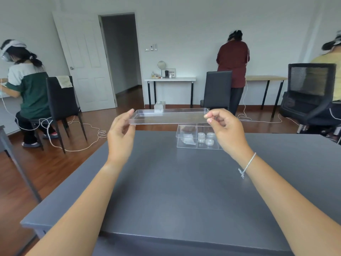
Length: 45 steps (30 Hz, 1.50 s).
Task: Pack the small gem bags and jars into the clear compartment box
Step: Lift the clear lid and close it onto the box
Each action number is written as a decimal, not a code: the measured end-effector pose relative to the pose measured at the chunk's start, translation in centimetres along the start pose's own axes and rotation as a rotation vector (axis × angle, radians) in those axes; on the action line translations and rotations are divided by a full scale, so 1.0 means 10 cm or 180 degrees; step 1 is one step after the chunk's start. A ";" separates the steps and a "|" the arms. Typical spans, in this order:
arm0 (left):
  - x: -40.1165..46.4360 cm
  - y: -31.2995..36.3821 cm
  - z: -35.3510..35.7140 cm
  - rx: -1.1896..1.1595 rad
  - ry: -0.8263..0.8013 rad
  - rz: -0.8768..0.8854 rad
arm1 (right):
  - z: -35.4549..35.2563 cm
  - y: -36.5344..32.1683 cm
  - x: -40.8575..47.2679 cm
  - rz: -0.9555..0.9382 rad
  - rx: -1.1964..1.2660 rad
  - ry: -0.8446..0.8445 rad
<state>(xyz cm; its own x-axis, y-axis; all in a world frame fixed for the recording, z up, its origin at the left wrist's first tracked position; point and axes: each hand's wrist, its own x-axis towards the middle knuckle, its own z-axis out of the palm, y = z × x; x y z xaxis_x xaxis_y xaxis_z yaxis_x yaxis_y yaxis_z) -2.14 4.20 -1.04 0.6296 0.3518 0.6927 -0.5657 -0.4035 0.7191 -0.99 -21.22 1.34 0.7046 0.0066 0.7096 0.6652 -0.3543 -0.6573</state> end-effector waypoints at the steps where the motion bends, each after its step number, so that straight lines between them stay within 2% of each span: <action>1: 0.00 0.00 0.05 0.0023 -0.0042 -0.0030 | -0.06 0.02 -0.01 0.0038 0.0012 0.0003; 10: -0.05 0.01 0.54 0.0154 -0.0453 -0.0039 | -0.61 0.19 0.01 0.0446 0.0250 0.0103; 19: -0.02 0.05 0.92 0.0067 -0.0416 -0.0013 | -0.88 0.37 0.11 0.0510 0.0824 0.0502; 22: -0.02 0.07 0.96 -0.0111 -0.0503 -0.0173 | -0.87 0.46 0.10 0.0621 0.0753 0.0576; 27: -0.02 0.08 1.05 -0.0466 -0.0450 -0.0598 | -0.76 0.69 0.03 0.0936 0.0255 0.0327; 36: 0.01 -0.05 1.25 -0.0432 -0.0210 -0.0814 | -0.65 0.93 0.03 0.1388 0.0252 0.0773; 45: 0.04 -0.19 1.27 -0.0499 -0.0998 -0.0966 | -0.59 1.00 0.02 0.1512 0.0033 0.0809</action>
<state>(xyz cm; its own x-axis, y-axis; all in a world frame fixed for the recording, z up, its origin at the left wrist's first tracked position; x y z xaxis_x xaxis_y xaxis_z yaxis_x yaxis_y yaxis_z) 5.97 -5.58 -2.82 0.8962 0.1521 0.4168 -0.3893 -0.1808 0.9032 4.36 -30.32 -3.61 0.8473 -0.3792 0.3719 0.2912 -0.2539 -0.9224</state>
